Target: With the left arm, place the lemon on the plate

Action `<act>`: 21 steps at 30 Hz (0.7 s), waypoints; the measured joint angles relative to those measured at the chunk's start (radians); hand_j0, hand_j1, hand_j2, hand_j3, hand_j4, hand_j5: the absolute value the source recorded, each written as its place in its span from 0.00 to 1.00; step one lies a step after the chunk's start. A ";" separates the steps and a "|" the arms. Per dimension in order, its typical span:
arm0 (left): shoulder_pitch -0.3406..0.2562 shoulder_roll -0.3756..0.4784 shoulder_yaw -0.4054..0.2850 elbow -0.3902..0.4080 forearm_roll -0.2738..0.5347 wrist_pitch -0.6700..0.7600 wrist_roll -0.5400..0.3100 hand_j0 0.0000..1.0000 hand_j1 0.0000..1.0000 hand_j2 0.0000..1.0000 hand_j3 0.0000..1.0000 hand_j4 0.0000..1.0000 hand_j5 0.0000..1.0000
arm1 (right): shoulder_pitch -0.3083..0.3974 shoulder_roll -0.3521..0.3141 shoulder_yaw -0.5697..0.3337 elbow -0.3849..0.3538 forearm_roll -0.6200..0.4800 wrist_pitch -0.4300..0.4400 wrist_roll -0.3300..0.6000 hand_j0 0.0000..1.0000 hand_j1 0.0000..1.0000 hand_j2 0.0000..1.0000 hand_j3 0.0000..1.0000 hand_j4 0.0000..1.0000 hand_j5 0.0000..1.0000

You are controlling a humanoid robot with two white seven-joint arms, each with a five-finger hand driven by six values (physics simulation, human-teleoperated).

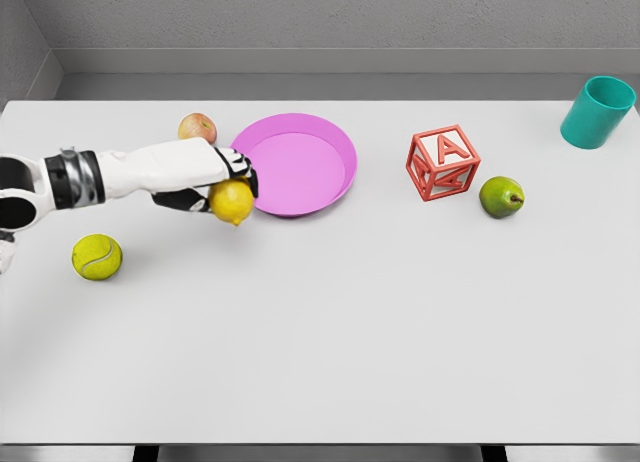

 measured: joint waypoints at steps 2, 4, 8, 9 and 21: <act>-0.021 -0.008 -0.010 0.014 -0.001 0.000 0.000 0.28 0.28 0.28 0.28 0.28 0.28 | 0.000 0.000 0.000 0.000 0.000 0.000 0.000 1.00 1.00 1.00 1.00 1.00 1.00; -0.035 -0.016 -0.020 0.030 -0.001 0.000 0.000 0.27 0.27 0.27 0.27 0.27 0.27 | 0.000 0.000 0.000 0.000 0.000 0.000 0.000 1.00 1.00 1.00 1.00 1.00 1.00; -0.054 -0.034 -0.032 0.057 -0.002 0.000 0.000 0.27 0.27 0.27 0.27 0.27 0.27 | 0.000 0.000 0.000 0.000 0.000 0.000 0.000 1.00 1.00 1.00 1.00 1.00 1.00; -0.057 -0.039 -0.035 0.062 -0.002 0.000 0.000 0.28 0.28 0.28 0.28 0.28 0.28 | 0.000 0.000 0.000 0.000 0.000 0.000 0.000 1.00 1.00 1.00 1.00 1.00 1.00; -0.146 -0.129 -0.077 0.205 -0.017 0.000 0.000 0.28 0.28 0.28 0.28 0.28 0.28 | 0.000 0.000 0.000 0.000 0.000 0.000 0.000 1.00 1.00 1.00 1.00 1.00 1.00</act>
